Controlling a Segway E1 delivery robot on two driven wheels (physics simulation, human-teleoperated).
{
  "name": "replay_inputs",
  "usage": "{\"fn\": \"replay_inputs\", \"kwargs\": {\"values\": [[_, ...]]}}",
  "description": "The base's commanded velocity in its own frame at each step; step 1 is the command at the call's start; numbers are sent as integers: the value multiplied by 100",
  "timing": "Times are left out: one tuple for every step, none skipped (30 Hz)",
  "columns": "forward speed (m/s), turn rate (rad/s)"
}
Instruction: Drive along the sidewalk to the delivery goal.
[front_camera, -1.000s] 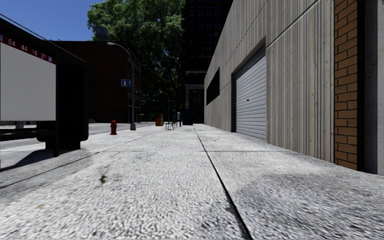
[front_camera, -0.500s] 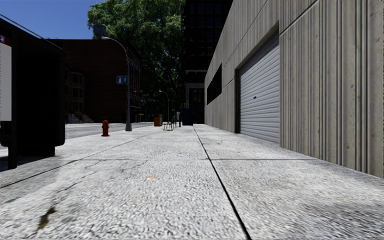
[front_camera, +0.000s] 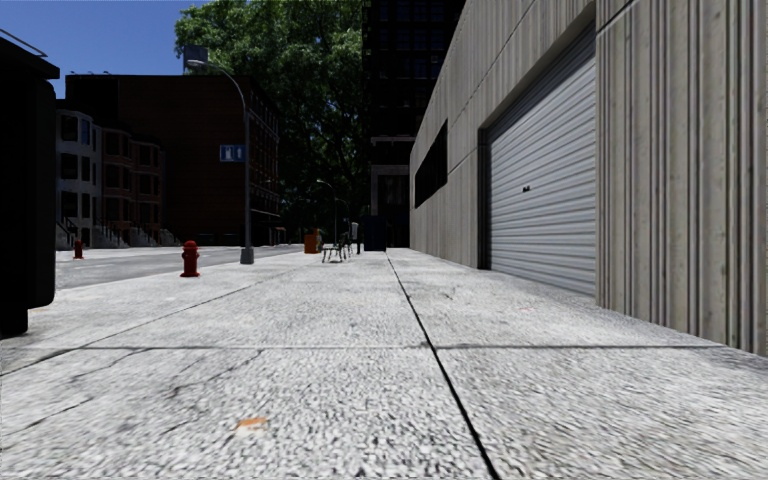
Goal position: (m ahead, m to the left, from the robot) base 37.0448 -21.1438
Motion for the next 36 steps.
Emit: {"fn": "replay_inputs", "kwargs": {"values": [[200,0],[200,0],[200,0],[200,0],[200,0],[200,0],[200,0],[200,0],[200,0],[200,0],[200,0],[200,0],[200,0],[200,0],[200,0],[200,0],[200,0],[200,0],[200,0],[200,0],[200,0],[200,0],[200,0],[200,0],[200,0],[200,0],[200,0],[200,0],[200,0],[200,0],[200,0],[200,0],[200,0],[200,0],[200,0],[200,0]]}}
